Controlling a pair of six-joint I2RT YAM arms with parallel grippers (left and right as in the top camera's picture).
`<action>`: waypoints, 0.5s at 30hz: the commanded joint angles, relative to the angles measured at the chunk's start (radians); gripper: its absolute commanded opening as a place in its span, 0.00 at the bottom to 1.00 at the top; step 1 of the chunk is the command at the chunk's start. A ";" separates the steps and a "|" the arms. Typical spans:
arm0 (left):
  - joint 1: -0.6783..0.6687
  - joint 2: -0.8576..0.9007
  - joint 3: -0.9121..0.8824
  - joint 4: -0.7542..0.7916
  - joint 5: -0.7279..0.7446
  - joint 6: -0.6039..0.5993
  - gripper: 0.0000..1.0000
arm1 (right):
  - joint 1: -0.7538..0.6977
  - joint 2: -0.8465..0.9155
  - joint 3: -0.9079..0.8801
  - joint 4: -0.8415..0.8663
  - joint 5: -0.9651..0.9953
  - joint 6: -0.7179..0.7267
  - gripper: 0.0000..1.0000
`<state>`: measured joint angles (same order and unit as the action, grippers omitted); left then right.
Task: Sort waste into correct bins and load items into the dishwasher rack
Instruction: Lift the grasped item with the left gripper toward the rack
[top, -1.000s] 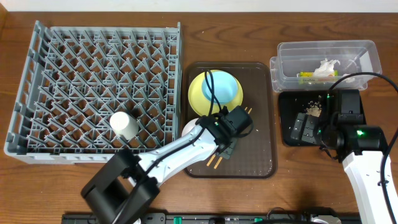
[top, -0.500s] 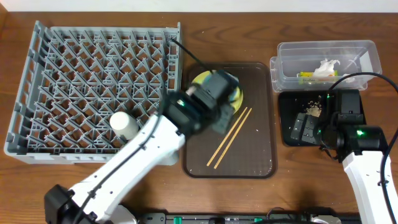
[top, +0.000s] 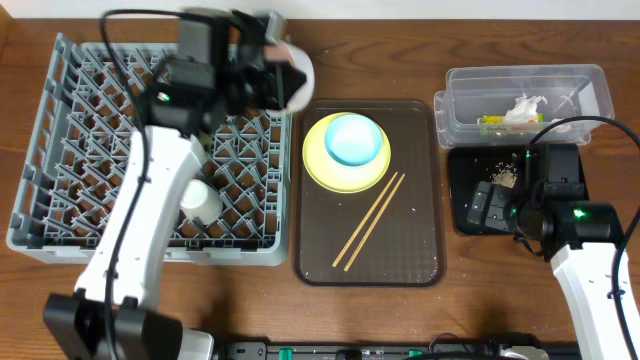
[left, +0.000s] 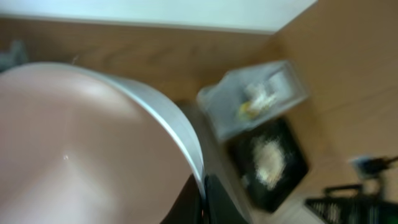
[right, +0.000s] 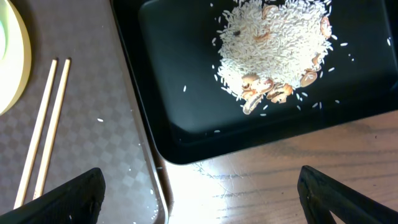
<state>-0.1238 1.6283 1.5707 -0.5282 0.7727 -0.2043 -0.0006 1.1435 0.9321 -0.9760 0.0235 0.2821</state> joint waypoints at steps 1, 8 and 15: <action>0.095 0.071 0.021 0.127 0.396 -0.105 0.06 | -0.015 0.000 0.005 -0.001 0.014 0.008 0.96; 0.247 0.257 0.021 0.632 0.657 -0.541 0.06 | -0.015 0.000 0.005 0.008 0.014 0.008 0.97; 0.321 0.402 0.020 0.702 0.687 -0.648 0.06 | -0.015 0.000 0.005 0.008 0.014 0.008 0.97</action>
<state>0.1829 1.9930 1.5768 0.1654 1.3792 -0.7650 -0.0006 1.1442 0.9321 -0.9699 0.0238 0.2817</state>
